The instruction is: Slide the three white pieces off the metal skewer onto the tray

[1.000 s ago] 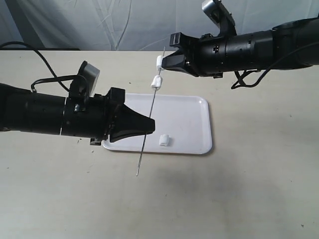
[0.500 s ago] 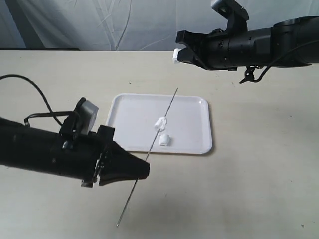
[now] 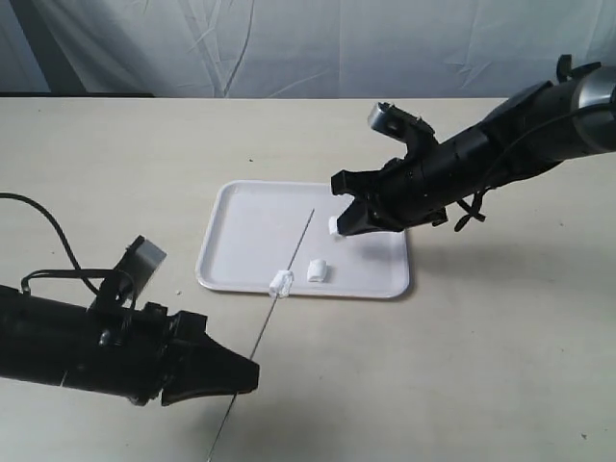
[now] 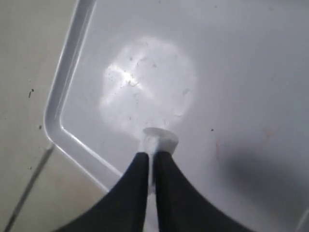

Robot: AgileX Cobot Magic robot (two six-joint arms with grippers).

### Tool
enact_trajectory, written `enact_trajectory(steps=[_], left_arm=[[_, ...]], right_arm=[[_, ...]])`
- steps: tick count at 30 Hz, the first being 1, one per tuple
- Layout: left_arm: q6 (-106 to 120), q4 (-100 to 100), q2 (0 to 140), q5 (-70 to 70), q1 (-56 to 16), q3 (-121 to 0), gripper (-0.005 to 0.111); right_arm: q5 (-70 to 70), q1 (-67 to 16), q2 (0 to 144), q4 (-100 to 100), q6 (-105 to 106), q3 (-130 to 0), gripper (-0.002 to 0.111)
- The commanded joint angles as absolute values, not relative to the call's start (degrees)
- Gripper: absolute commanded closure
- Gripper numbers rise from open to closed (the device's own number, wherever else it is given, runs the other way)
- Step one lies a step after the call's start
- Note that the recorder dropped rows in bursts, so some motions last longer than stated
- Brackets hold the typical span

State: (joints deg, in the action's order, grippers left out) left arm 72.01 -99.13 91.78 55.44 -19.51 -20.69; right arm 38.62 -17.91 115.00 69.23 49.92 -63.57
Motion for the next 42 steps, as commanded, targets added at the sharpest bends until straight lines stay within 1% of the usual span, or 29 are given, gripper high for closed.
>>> enact_trajectory(steps=[1, 3, 4, 9, 19, 31, 42], left_arm=[[70.04, -99.95, 89.95, 52.41, -19.55, -23.36, 0.107], [68.79, -99.95, 89.95, 51.51, -19.55, -24.42, 0.107], [67.76, -99.95, 89.95, 50.67, -19.55, -25.26, 0.107], [65.15, -99.95, 89.95, 47.54, -19.55, -29.18, 0.107], [62.09, -99.95, 89.95, 43.32, -19.55, -31.52, 0.107], [61.87, -99.95, 89.95, 45.32, -19.55, -31.52, 0.107], [61.87, -99.95, 89.95, 47.42, -19.55, -32.02, 0.107]], right_arm=[[40.44, -17.77, 115.81, 73.64, 52.09, -63.72, 0.081], [41.46, -17.77, 115.58, 76.70, 52.74, -63.72, 0.071], [42.25, -17.77, 115.58, 78.70, 53.61, -63.72, 0.071], [49.64, -17.77, 115.50, 87.72, 58.48, -63.72, 0.074], [58.10, -17.77, 115.50, 94.49, 61.09, -63.72, 0.074], [62.09, -17.77, 115.50, 96.44, 61.75, -63.72, 0.074], [61.25, -19.43, 115.50, 95.68, 61.89, -63.72, 0.074]])
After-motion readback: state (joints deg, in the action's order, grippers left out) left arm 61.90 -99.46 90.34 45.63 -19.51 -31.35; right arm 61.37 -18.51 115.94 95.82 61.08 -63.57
